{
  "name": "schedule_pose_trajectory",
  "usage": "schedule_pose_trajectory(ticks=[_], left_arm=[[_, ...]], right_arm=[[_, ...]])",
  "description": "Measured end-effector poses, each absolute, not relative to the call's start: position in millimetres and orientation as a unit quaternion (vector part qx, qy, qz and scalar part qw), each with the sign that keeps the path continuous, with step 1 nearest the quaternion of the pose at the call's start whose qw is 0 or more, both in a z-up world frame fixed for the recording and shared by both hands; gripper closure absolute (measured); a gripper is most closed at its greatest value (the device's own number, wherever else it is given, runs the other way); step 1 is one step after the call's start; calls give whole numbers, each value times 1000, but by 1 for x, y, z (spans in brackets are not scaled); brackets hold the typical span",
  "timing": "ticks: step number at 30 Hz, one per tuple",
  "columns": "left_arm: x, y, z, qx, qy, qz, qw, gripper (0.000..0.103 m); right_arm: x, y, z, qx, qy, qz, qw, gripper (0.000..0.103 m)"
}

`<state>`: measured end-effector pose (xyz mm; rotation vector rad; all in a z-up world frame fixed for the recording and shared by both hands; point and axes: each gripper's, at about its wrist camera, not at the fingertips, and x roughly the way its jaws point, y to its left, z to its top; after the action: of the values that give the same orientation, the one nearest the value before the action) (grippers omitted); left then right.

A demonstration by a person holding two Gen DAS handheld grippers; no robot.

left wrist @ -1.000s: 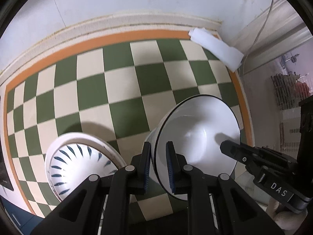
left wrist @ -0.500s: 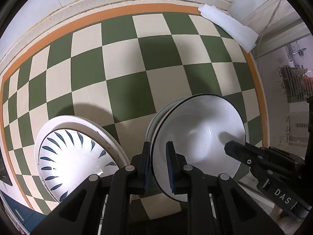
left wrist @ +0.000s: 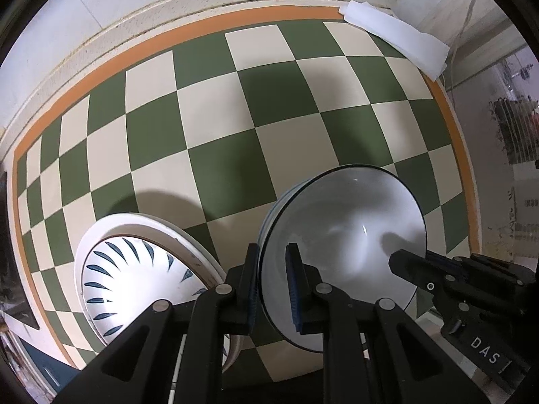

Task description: Organize plates and bowls

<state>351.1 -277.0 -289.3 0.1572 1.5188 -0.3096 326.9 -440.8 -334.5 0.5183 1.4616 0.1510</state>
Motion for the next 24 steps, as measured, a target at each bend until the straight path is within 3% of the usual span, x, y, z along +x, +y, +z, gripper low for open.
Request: schedule_pose_trajectory(ticks=[24], left_arm=[[351, -286, -303, 115, 692, -130, 701, 89]], right_arm=[[332, -439, -331, 219, 667, 48, 710, 89]])
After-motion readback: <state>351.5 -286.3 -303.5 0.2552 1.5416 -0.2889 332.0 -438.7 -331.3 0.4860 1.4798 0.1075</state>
